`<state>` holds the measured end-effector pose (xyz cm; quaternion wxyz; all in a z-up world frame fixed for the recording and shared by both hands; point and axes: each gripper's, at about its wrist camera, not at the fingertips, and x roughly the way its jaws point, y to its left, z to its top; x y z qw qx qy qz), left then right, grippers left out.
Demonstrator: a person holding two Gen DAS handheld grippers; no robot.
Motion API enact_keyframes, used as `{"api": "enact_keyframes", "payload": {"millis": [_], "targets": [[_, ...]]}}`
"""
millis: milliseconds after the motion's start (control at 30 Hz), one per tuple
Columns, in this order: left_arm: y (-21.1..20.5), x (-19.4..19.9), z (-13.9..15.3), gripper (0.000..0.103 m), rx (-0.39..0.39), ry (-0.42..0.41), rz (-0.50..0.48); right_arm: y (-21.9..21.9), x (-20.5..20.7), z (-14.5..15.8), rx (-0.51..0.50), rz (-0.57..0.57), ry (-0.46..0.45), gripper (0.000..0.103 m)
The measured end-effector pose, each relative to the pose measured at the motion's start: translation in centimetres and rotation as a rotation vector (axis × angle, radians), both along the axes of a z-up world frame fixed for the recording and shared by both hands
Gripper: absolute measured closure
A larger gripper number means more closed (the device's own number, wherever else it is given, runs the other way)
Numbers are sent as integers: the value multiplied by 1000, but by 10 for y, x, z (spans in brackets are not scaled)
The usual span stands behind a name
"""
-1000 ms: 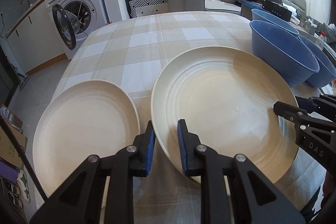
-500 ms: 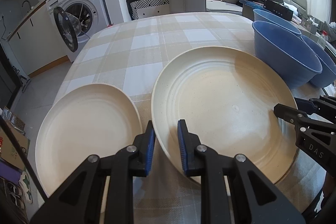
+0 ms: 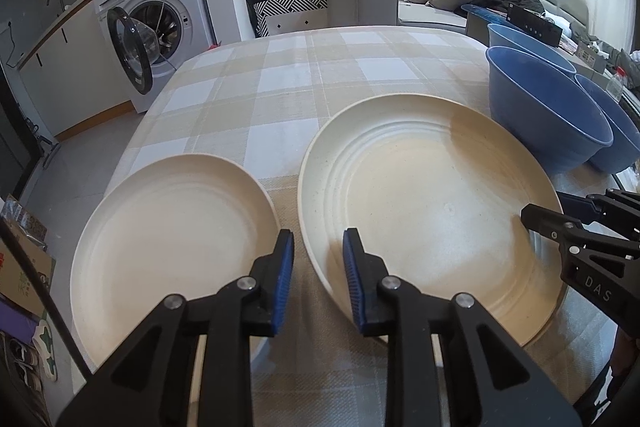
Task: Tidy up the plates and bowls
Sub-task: 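Lower the held cream plate onto the other cream plate with the right tool, then open the right tool to release the cream plate onto the stack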
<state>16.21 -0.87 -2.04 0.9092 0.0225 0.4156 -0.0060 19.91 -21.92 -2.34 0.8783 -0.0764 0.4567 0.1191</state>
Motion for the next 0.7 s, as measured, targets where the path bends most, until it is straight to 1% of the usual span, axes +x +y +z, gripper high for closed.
{"api": "enact_keyframes", "payload": {"millis": [200,367,700], "targets": [[7,-2,0,68,-26,3,16,-1,-3,2,16,7,3,74],[0,-4,-2,68,-14,11,-12,-1,-7,4,10,10,1,74],[-12,-12,1,68,0,1,-51,-1,-18,13,-21,8,-26,74]]}}
